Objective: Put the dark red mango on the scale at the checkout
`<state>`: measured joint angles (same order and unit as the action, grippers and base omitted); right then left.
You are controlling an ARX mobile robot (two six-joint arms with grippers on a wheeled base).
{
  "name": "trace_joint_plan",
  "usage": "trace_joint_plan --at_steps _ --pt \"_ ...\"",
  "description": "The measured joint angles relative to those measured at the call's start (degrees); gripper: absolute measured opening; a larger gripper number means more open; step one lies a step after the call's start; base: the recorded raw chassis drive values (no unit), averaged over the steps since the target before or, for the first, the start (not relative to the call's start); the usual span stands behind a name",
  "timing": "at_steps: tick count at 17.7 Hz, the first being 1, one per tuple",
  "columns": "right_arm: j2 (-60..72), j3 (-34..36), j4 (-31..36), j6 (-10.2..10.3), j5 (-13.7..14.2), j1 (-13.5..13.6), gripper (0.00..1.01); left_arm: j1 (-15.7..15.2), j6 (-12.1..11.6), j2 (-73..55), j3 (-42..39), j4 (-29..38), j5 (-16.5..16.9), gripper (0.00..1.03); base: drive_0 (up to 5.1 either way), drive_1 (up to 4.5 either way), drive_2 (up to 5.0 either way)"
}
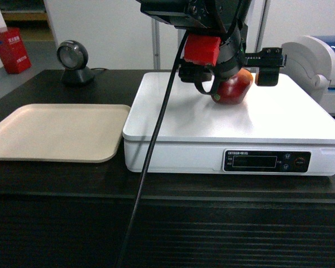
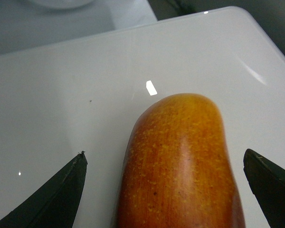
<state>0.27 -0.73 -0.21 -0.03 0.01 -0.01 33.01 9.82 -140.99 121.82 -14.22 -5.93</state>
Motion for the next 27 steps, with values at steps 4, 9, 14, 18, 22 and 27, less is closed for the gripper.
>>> trace_joint_plan --at_steps 4,9,14,18,22,27 --pt "0.0 0.0 0.0 0.0 0.0 0.0 0.98 0.8 -6.5 9.9 -10.6 12.2 3.5 0.98 0.0 0.0 0.0" --pt "0.0 0.0 0.0 0.0 0.0 0.0 0.98 1.2 -13.0 26.9 -29.4 27.6 8.5 0.98 0.0 0.0 0.0" --pt "0.0 0.0 0.0 0.0 0.0 0.0 0.98 -2.1 -19.2 46.9 -54.3 40.1 5.0 0.98 0.0 0.0 0.0" --pt "0.0 0.0 0.0 0.0 0.0 0.0 0.98 -6.7 -20.3 62.5 -69.0 42.6 -0.8 0.98 0.0 0.0 0.0" --pt "0.0 0.0 0.0 0.0 0.0 0.0 0.98 -8.4 -17.6 75.9 -80.0 37.5 -11.9 0.88 0.0 0.0 0.0" --pt "0.0 0.0 0.0 0.0 0.0 0.0 0.98 -19.2 -10.3 98.2 -102.3 37.9 -7.9 0.26 0.0 0.0 0.0"
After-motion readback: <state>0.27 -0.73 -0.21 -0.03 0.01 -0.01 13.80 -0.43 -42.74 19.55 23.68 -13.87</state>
